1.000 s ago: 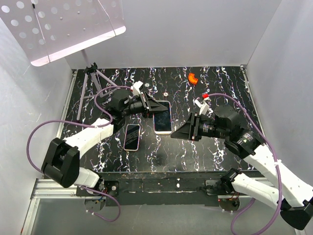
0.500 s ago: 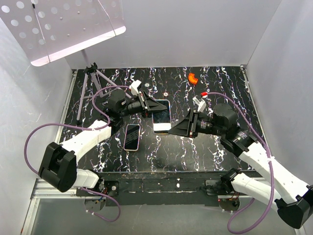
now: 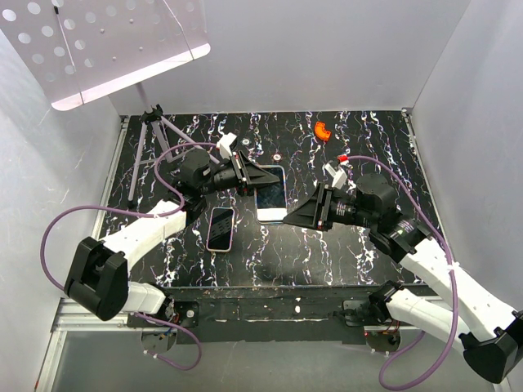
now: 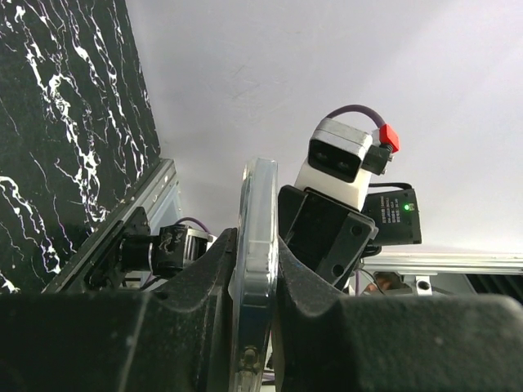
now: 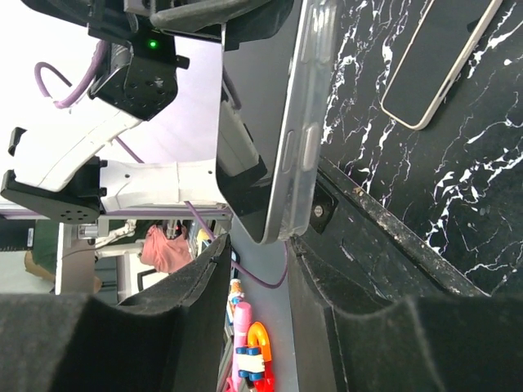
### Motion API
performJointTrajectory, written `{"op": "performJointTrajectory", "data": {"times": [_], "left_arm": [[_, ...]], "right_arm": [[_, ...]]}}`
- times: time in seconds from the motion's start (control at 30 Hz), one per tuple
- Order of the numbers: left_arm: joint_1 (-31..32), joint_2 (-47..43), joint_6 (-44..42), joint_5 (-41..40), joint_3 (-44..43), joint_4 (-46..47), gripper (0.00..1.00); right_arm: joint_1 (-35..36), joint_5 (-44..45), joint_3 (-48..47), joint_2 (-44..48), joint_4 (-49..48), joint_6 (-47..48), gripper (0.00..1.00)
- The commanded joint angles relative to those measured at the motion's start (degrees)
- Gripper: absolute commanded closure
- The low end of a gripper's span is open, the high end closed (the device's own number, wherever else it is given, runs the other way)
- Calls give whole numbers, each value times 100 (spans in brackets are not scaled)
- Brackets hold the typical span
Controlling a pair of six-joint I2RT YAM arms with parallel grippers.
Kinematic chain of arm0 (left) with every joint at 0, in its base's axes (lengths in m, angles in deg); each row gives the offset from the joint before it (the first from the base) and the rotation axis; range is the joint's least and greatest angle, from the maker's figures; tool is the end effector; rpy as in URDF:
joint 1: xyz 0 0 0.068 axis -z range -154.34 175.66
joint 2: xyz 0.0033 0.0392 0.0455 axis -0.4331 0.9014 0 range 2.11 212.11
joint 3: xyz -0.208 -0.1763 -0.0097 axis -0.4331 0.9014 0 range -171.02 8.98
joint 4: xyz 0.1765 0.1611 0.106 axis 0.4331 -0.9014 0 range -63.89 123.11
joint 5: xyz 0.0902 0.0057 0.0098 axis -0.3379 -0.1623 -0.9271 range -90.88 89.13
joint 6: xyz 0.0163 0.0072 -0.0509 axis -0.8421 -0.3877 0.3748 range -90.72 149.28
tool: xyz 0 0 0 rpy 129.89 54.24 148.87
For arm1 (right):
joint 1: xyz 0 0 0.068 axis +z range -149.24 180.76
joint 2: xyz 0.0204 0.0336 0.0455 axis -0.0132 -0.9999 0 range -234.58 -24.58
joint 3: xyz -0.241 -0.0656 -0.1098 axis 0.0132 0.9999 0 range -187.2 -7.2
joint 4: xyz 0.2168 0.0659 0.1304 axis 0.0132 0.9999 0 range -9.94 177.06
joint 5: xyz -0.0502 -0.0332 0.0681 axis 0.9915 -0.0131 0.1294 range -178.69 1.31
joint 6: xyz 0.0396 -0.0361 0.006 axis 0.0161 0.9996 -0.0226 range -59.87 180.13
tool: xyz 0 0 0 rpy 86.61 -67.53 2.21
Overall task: Take the phone out of the phone case
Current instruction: Remove the phone case from the phone.
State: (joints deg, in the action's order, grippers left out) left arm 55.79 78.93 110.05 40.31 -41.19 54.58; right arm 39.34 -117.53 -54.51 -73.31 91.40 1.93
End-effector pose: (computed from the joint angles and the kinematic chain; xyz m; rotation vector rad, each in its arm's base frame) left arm 0.2528 -0.1739 0.3052 -0.2341 2.0932 -1.9232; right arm 0.1416 0.1349 0.3426 -0.0658 2.0959 1.5774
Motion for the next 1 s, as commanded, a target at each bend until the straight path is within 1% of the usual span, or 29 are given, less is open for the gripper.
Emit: {"op": "performJointTrajectory", "data": {"times": [0.0,0.13,0.23,0.37,0.47,0.57,0.7,0.77,0.83,0.97], "left_arm": [[28,-228,158,126,-133,287,100],[28,-228,167,144,-133,296,100],[28,-237,150,152,-116,279,100],[28,-237,79,170,-133,217,100],[28,-246,-201,153,-247,-107,100],[28,-290,-466,109,-388,-468,100],[37,-290,-282,144,-318,-223,100],[46,-299,-194,126,-257,-109,100],[54,-325,-123,126,-204,-12,100],[54,-352,-158,109,-203,-82,100]], "right_arm": [[-27,63,-191,-31,53,115,59],[-36,-52,-165,-93,-254,2,60],[-44,-183,-165,-145,-464,-95,62],[-44,-166,-217,-76,-378,-105,63],[-44,-43,-252,56,-158,-17,61],[-44,-69,-182,92,-254,-78,59],[-44,-262,-33,-48,-745,-297,60],[-44,-289,-15,-128,-843,-342,60],[-44,-228,-67,-163,-704,-272,60],[-44,150,-226,-14,-10,106,59]]}}
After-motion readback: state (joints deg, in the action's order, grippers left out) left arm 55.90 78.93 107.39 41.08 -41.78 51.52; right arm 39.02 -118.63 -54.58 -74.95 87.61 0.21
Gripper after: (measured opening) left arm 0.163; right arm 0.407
